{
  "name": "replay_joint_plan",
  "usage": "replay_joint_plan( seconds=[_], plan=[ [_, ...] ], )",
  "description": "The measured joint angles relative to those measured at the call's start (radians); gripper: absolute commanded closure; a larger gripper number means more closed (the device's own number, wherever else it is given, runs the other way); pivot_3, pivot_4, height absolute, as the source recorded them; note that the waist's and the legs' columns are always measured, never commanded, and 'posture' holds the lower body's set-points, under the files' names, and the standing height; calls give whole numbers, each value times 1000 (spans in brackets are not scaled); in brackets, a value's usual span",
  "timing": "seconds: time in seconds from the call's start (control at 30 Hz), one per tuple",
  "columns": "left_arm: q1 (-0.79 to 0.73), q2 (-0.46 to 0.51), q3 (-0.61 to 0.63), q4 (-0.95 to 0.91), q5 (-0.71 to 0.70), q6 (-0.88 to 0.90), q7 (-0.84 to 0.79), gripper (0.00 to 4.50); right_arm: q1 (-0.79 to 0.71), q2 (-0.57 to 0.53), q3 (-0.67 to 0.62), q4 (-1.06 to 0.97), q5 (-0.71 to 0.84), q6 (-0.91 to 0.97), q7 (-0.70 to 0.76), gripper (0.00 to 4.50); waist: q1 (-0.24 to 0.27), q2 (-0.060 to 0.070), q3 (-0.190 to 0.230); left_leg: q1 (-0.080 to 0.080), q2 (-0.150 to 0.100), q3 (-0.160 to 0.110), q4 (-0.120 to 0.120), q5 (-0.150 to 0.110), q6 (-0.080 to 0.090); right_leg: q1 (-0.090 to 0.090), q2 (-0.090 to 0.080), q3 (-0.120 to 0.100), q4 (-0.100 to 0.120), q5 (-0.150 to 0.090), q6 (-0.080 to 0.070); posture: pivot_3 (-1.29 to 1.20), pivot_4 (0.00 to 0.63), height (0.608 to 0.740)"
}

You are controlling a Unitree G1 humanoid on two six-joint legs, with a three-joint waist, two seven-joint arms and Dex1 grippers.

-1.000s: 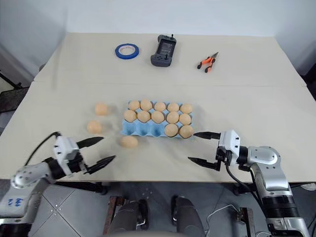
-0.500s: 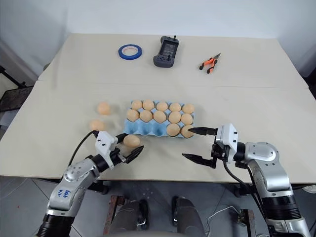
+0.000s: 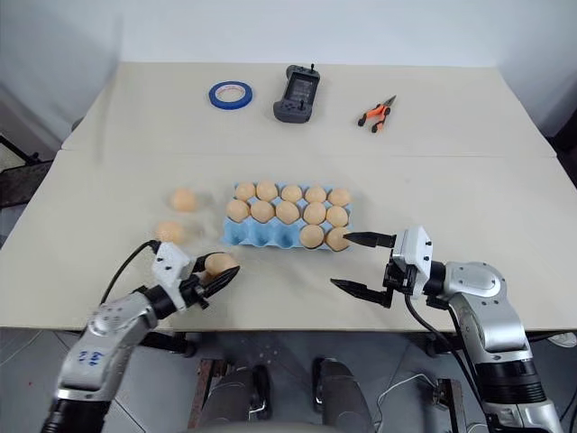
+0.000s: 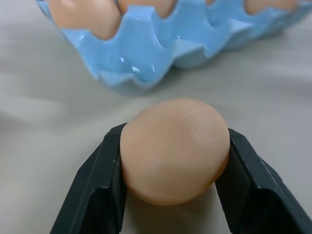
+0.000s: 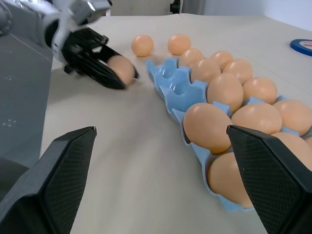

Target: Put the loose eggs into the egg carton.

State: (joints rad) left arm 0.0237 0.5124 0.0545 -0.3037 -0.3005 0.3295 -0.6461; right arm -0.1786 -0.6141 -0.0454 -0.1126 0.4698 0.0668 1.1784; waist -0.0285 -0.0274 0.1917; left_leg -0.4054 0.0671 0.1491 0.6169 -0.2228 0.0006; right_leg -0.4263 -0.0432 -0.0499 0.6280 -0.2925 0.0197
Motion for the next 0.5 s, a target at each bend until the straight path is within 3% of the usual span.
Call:
replay_joint_plan(
  seconds=[0.2,0.5],
  plan=[
    [-180,3,-38,36,-6,-65,-78,2368,4,16,2,4,-9,-8,-12,0,15,0,0,-1,-2,1,0,0,1,1,-2,1,-2,1,1,0,150,740],
    [-455,-105,-232,327,83,-188,-188,2368,31,28,-3,33,-31,-55,-36,0,23,0,0,-1,-1,1,0,3,6,0,0,0,1,1,2,0,150,740]
  ],
)
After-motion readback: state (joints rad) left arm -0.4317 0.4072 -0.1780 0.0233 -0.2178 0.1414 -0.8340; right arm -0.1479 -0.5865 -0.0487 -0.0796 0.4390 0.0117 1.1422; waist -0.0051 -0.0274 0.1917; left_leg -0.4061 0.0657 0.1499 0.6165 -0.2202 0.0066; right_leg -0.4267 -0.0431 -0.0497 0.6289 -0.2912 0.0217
